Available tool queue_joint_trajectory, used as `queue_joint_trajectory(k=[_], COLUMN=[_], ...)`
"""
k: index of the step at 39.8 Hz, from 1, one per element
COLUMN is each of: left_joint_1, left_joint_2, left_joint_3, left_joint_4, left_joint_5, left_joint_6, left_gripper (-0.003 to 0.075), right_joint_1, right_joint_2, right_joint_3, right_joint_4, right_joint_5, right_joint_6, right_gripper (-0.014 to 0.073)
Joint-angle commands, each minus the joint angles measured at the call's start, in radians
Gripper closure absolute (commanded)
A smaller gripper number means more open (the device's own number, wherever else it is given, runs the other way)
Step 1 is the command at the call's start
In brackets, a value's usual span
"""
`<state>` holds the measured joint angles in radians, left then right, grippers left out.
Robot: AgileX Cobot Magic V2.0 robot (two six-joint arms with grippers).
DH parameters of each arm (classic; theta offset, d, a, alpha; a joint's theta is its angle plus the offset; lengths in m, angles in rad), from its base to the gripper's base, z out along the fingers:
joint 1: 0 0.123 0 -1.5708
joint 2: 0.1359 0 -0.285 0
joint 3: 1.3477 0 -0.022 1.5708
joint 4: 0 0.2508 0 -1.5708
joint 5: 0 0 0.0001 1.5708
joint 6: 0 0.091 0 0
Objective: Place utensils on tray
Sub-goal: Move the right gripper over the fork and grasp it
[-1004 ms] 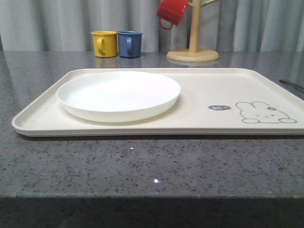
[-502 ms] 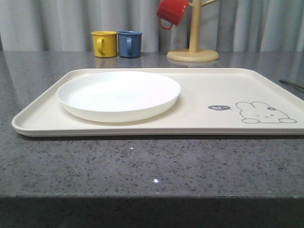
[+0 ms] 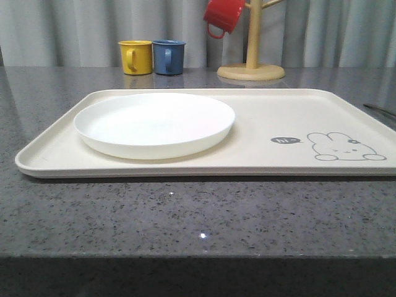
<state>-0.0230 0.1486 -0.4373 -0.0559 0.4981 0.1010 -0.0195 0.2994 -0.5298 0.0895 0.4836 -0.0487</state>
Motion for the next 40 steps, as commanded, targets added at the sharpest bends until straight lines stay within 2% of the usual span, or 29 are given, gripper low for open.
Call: queue_joint_trajectory(k=[1,34,40], left_joint_1=[0.002,0.002,0.002], left_joint_2=[0.01,0.01,0.01], left_joint_3=[-0.026,-0.026,-0.026], left_joint_4=[-0.002,-0.002,-0.002], left_joint_5=[-0.082,-0.082,-0.082], left_joint_6=[-0.001,-0.001,-0.001], left_gripper=[0.0738,0.0738,0.0738], right_joint_1=[-0.004,-0.004,-0.004], right_joint_2=[0.019,0.022,0.131], right_joint_3=[-0.031,-0.031,-0.071], right_joint_4=[-0.007,-0.007,-0.007], right_joint_5=[-0.079,-0.109,-0.098], right_joint_6=[-0.006,-0.006,-0.006], right_gripper=[-0.0059,-0.0059,-0.0059])
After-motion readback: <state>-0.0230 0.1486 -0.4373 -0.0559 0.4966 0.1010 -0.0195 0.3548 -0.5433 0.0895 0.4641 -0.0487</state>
